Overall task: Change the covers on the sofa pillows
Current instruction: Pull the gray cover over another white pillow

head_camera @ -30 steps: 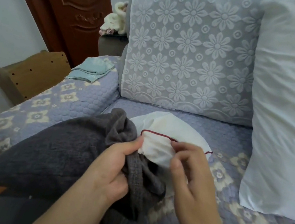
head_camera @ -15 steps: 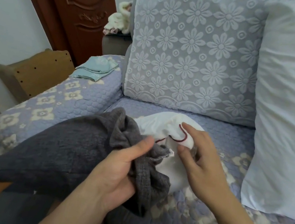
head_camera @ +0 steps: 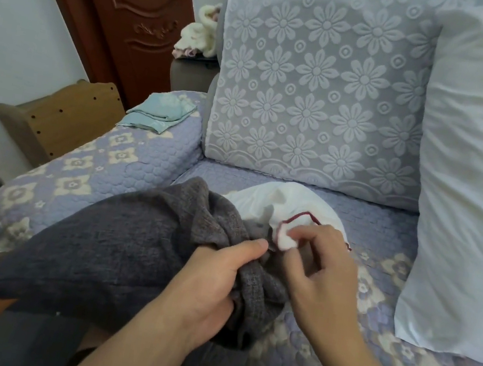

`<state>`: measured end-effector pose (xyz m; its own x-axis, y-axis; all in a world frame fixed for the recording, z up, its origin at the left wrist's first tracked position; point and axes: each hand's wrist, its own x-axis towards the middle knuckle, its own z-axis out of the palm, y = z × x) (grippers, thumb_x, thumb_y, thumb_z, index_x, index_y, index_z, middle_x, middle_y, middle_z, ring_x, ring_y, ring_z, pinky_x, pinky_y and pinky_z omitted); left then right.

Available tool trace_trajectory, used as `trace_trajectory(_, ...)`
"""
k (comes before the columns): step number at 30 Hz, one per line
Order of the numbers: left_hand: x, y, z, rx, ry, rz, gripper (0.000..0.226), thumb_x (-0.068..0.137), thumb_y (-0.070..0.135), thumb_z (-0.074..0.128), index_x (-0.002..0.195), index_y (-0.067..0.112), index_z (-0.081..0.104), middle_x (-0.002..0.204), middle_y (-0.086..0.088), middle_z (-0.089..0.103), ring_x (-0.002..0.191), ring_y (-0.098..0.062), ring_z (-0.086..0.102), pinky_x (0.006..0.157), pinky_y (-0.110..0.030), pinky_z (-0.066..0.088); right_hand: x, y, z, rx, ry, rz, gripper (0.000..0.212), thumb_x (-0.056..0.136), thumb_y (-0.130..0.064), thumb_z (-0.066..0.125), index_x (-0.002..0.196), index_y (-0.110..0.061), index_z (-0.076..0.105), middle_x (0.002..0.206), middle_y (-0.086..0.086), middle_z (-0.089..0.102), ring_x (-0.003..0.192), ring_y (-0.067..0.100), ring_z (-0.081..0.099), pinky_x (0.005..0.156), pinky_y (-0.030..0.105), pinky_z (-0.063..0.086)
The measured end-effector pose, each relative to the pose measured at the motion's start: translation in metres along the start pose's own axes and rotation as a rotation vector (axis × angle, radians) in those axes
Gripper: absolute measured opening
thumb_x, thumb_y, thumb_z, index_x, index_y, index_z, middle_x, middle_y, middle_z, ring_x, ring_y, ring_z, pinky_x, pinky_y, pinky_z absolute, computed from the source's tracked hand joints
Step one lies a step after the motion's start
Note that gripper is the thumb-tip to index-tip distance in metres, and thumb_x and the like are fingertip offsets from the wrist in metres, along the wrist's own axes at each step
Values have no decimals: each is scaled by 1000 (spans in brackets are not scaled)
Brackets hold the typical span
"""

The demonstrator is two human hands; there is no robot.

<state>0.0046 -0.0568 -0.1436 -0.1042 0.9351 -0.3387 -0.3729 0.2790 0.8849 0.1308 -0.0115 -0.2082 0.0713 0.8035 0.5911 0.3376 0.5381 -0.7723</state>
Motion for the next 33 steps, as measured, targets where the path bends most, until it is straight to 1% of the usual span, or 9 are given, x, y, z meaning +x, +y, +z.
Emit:
trace_trajectory(6,-3,2,-13,-89,-151,-54,43,87,18,54,118,-8,68,123,-32,65,113,-43,65,105,-55,49,-3,7,-5,-6,-160,-44,23,85,-18,51,93,-16,72,96,-9,63,99,11,60,87,20,43)
trace_trajectory(9,-4,8,-23,-45,-229,-48,55,58,3,49,105,-21,65,107,-35,65,95,-43,64,86,-52,55,-4,10,-3,53,-165,18,27,82,-2,53,93,-13,76,111,-4,53,111,6,54,95,9,36)
trace_trajectory(13,-9,35,-38,972,-98,143,14,42,16,54,45,8,44,58,-9,42,60,-25,43,54,-41,38,-8,9,-2,199,-281,119,34,84,5,51,89,-19,76,121,-9,50,117,8,52,99,12,38)
trace_trajectory(15,-11,50,-35,1235,-119,127,15,54,23,57,56,8,58,59,-2,60,60,-25,57,58,-43,47,-8,6,-2,274,-340,199,33,90,6,54,91,-19,75,119,-13,54,120,7,54,104,20,42)
trace_trajectory(18,-7,63,-19,1395,-291,73,16,77,18,68,88,6,72,85,-5,76,86,-22,71,80,-35,58,-3,-1,-6,396,-414,279,31,96,-28,49,105,-14,75,119,-12,64,122,7,56,107,29,41)
trace_trajectory(21,-1,73,5,1811,-425,88,24,89,18,59,70,6,50,65,-2,55,60,-8,51,52,-8,36,-1,-4,-10,376,-468,295,46,84,-57,59,116,-25,63,117,-12,68,116,8,61,100,34,46)
trace_trajectory(24,13,75,24,2108,-524,139,18,93,11,48,76,15,49,74,7,49,65,-12,47,56,-15,34,-1,-2,-7,304,-411,377,54,66,-49,77,110,-33,51,104,-17,69,99,2,66,83,24,52)
trace_trajectory(29,57,61,24,2083,-449,710,24,95,14,52,115,19,64,113,-2,67,101,-25,63,83,-31,47,16,11,-1,167,-178,584,21,86,-8,60,98,-24,63,86,-7,72,86,10,67,68,25,49)
trace_trajectory(33,84,42,-8,1690,-253,791,30,89,27,67,118,26,61,117,2,69,111,-19,63,95,-35,50,34,24,-7,541,-243,801,35,85,5,45,101,-8,74,101,19,74,102,38,68,94,49,52)
